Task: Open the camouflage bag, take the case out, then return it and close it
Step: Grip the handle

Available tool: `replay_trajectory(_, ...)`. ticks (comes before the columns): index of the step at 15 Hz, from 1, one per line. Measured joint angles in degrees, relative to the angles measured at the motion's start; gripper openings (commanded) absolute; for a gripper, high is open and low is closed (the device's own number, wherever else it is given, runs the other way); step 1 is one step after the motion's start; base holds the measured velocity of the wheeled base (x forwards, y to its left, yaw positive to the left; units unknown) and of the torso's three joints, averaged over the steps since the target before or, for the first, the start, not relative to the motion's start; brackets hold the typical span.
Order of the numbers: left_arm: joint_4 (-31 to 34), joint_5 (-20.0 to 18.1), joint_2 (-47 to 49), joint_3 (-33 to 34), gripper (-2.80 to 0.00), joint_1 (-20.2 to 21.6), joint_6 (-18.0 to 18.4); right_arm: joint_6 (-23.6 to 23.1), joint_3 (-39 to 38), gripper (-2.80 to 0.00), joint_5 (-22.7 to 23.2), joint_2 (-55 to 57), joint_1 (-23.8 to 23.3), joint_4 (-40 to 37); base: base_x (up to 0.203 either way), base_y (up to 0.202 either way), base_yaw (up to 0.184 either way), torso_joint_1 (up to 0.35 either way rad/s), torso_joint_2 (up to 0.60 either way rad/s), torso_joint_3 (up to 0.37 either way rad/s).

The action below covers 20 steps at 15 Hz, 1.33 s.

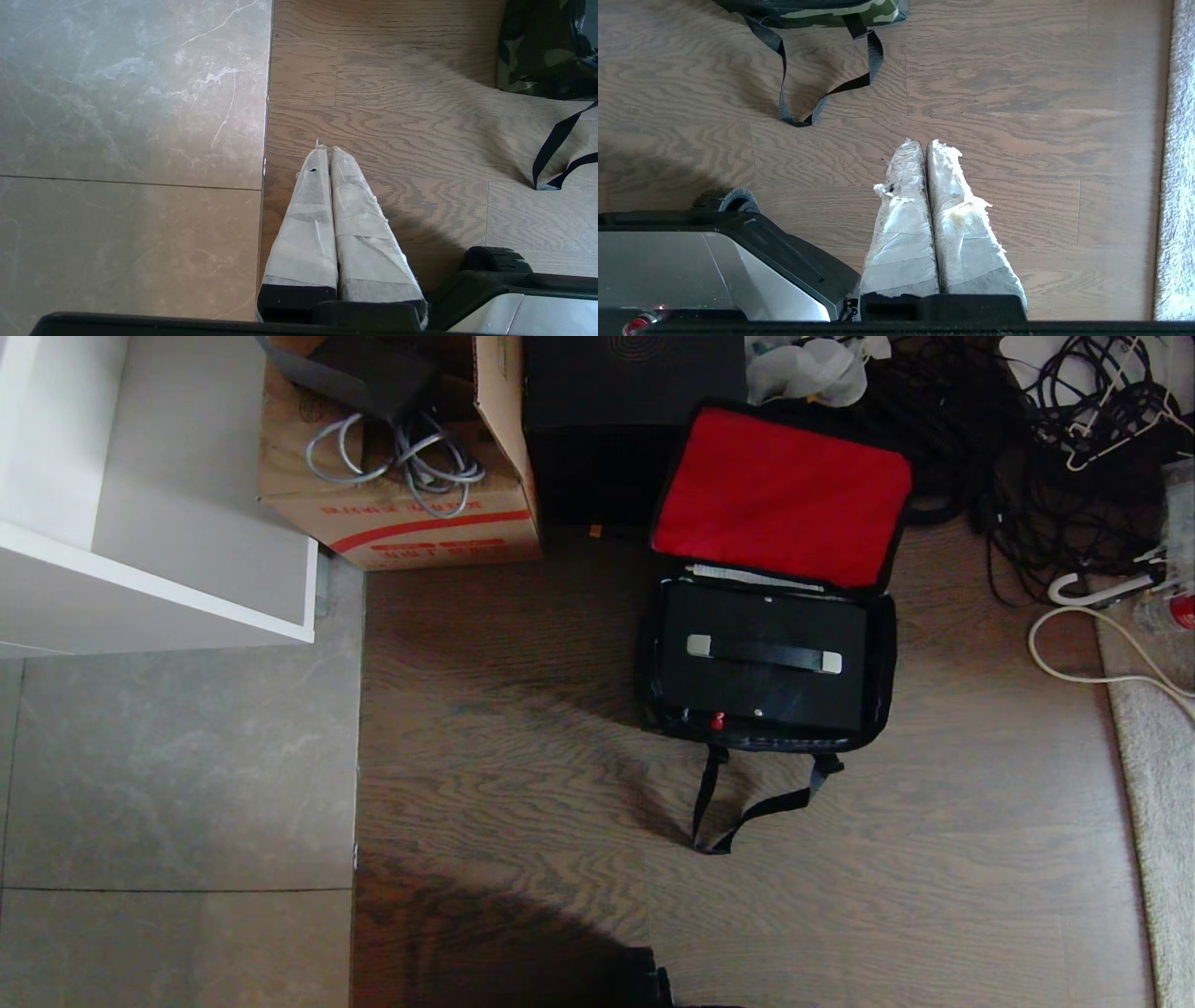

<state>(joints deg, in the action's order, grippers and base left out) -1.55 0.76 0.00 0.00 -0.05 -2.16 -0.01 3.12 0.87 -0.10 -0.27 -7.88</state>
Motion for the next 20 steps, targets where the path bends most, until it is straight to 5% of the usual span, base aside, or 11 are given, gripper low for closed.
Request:
replay_trajectory(5, 0.0, 0.0, 0.0, 0.0, -2.8, 0.0, 0.0, 0.3, 2.8, -2.8, 0.1, 0.0, 0.0, -4.5, 0.0, 0.0, 0.0, 0.0, 0.0, 0.0)
replay_trajectory(10, 0.0, 0.0, 0.0, 0.0, -2.8, 0.0, 0.0, 3.6, 24.9, -2.8, 4.7, 6.8, 0.0, -22.3, 0.0, 0.0, 0.0, 0.0, 0.0, 0.0)
replay_trajectory(14, 0.0, 0.0, 0.0, 0.0, -2.8, 0.0, 0.0, 8.1, 34.0, -2.8, 11.1, 31.8, 0.2, -17.9, 0.0, 0.0, 0.0, 0.0, 0.0, 0.0)
replay_trajectory(20, 0.0, 0.1, 0.0, 0.0, -2.8, 0.0, 0.0, 1.2, 46.6, -2.8, 15.7, 75.4, 2.3, 0.0, 0.0, 0.0, 0.0, 0.0, 0.0, 0.0)
